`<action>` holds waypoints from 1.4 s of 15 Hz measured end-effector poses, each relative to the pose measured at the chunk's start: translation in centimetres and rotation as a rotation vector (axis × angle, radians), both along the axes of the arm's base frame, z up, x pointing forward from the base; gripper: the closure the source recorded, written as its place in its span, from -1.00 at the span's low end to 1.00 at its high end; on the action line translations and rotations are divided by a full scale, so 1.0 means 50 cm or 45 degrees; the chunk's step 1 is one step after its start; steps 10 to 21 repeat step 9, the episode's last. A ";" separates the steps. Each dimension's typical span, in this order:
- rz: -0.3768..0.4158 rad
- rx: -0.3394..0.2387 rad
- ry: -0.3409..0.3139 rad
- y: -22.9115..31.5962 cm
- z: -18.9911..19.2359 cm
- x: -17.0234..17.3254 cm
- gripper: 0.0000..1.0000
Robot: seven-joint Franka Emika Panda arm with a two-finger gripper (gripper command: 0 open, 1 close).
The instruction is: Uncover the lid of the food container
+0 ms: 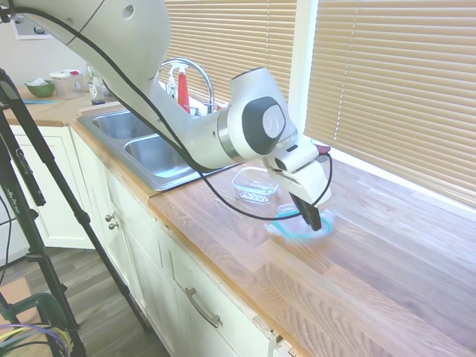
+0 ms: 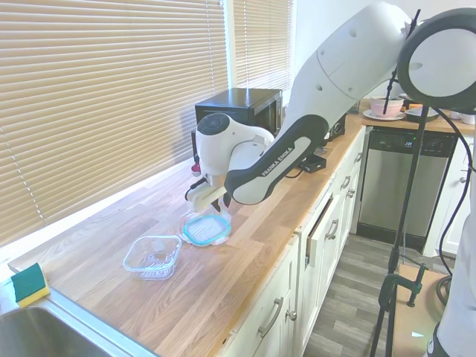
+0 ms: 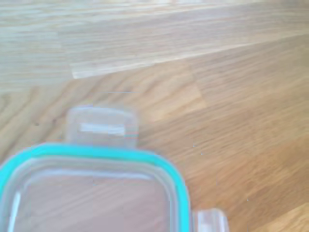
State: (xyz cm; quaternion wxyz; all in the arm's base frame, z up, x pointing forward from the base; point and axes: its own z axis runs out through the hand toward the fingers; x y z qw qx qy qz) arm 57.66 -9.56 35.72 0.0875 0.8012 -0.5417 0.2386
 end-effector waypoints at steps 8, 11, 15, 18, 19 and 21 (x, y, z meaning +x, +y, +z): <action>0.043 0.009 -0.122 0.065 0.157 -0.013 -1.00; 0.054 0.034 -0.116 0.080 0.178 -0.018 -1.00; 0.054 0.034 -0.116 0.080 0.178 -0.018 -1.00; 0.054 0.034 -0.116 0.080 0.178 -0.018 -1.00; 0.054 0.034 -0.116 0.080 0.178 -0.018 -1.00; 0.054 0.034 -0.116 0.080 0.178 -0.018 -1.00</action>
